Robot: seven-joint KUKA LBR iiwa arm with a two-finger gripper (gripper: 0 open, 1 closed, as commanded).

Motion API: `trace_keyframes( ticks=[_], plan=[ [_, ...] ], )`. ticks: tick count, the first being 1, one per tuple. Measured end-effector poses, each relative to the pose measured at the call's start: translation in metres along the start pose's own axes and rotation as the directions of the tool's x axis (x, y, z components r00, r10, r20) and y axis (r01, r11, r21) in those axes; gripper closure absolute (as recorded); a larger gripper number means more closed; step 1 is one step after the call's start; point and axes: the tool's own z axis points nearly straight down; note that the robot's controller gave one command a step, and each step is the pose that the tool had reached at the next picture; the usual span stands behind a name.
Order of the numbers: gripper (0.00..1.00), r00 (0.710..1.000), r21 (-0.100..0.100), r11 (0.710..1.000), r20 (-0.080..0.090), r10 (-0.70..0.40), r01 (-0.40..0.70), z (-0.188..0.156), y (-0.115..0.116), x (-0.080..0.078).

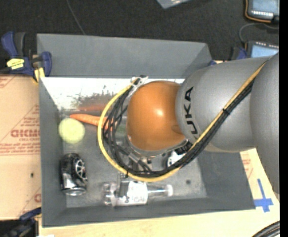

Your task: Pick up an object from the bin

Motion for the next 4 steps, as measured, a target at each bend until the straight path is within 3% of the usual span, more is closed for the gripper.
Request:
trace_keyframes(
  ticks=[1, 2, 3, 4],
  plan=[
    [0.00, 1.000, -0.002, 1.000, 0.008, 0.004, -0.004, -0.004, -0.001, -0.002],
    [0.00, 1.000, 0.000, 1.000, 0.002, 0.010, -0.010, -0.007, -0.051, -0.005],
    [0.00, 0.996, 0.001, 0.996, 0.008, -0.094, 0.094, 0.008, -0.086, -0.003],
    [0.00, 0.996, 0.000, 0.996, 0.002, -0.088, 0.088, 0.013, -0.100, 0.007]
  ],
)
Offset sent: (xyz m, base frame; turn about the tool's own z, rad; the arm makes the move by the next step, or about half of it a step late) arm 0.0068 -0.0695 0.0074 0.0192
